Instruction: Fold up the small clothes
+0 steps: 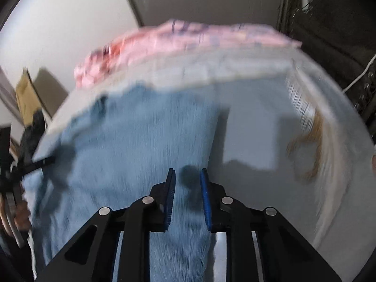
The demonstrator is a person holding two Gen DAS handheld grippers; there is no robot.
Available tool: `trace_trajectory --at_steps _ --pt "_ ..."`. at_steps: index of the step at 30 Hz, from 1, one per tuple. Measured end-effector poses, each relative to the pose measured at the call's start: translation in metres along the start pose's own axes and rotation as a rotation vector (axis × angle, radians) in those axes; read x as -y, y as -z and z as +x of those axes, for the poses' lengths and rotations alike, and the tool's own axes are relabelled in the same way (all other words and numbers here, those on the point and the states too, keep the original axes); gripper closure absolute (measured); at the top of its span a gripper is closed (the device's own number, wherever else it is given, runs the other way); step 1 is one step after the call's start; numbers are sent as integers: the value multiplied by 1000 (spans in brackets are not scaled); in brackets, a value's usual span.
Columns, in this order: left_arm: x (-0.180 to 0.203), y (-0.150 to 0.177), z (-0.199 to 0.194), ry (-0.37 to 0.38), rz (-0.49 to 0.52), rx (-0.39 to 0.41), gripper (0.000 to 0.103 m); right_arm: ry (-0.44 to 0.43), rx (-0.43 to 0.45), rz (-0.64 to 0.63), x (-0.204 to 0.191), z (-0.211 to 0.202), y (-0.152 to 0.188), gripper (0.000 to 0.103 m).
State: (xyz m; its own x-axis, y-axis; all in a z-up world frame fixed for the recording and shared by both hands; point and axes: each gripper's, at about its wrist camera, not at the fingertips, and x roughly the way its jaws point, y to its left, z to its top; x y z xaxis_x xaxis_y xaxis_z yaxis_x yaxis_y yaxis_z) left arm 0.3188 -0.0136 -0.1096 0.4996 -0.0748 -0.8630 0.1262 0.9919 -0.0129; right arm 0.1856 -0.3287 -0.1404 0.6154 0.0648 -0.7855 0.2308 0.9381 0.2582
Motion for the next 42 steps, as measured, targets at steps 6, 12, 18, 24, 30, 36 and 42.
trace_trajectory --at_steps 6,12,18,24,30,36,42 --pt "58 -20 0 125 89 5 44 31 0 11 -10 45 -47 80" --pt "85 0 46 43 157 -52 41 76 -54 4 -17 68 -37 80" --pt "60 21 25 12 168 -36 30 2 -12 -156 -57 17 7 68" --pt "-3 26 -11 98 -8 -19 33 11 -78 -134 -62 39 34 64" --pt "-134 46 -43 -29 -304 38 31 -81 -30 2 -52 12 36 64" --pt "-269 86 -39 -53 -692 7 32 -90 -22 16 -61 -5 43 64" --pt "-304 99 -37 -44 -789 44 31 -86 -12 -1 -79 -15 46 62"
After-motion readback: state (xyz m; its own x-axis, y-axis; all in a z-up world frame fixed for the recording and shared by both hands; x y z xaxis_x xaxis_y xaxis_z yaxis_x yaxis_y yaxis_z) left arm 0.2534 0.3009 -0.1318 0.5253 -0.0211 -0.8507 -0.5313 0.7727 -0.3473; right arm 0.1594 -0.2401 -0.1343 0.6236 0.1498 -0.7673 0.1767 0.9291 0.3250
